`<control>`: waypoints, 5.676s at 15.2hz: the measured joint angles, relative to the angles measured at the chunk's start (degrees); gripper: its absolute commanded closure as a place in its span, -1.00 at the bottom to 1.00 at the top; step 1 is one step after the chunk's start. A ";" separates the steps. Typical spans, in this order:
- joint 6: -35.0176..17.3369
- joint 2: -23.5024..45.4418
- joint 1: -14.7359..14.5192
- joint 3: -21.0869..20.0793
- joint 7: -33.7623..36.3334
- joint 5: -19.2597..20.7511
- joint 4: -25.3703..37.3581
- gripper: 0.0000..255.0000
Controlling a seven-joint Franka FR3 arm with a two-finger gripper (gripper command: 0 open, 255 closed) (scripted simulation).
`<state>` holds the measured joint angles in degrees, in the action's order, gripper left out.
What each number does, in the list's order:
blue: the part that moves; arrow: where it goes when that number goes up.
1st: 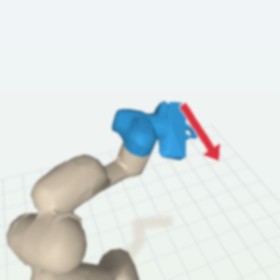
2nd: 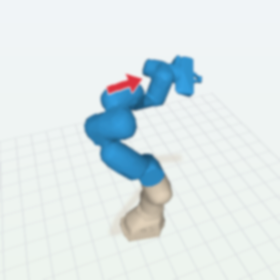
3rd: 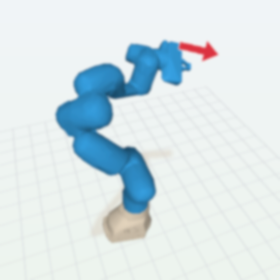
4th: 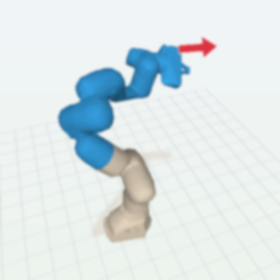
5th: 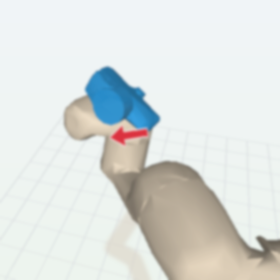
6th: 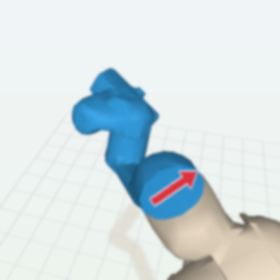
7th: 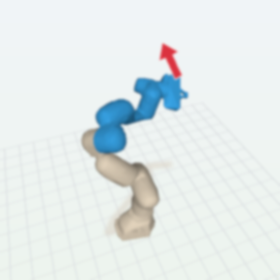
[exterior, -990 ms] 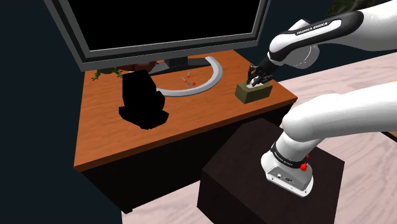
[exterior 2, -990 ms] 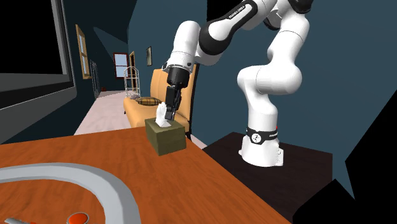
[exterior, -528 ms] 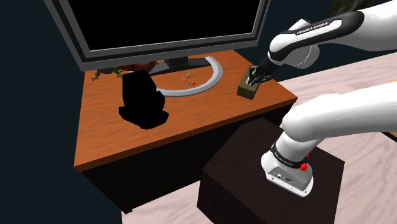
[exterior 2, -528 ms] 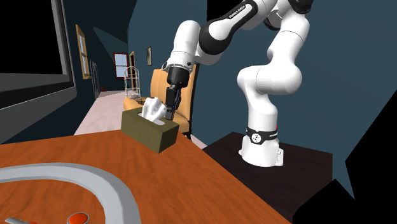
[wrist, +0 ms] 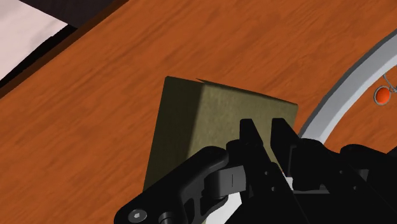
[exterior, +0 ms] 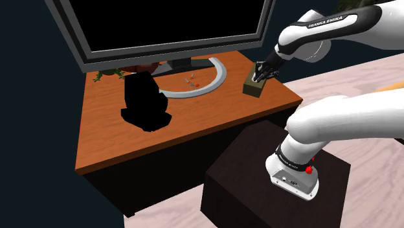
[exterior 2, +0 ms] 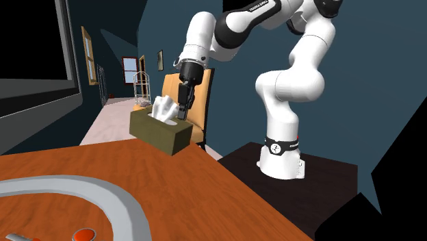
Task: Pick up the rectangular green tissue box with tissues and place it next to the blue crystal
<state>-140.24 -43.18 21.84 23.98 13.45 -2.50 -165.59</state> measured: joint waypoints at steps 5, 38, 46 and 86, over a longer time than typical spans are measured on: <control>4.77 -2.34 0.67 -1.37 1.37 0.29 2.47 1.00; 30.48 -5.23 -0.12 -6.66 7.70 -0.71 25.86 1.00; 35.90 -3.99 -0.69 -7.33 8.85 -1.10 32.65 1.00; 44.15 -4.17 -5.35 -36.02 38.54 -12.22 45.59 1.00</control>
<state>-96.09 -47.35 16.49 -12.04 51.99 -14.72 -120.00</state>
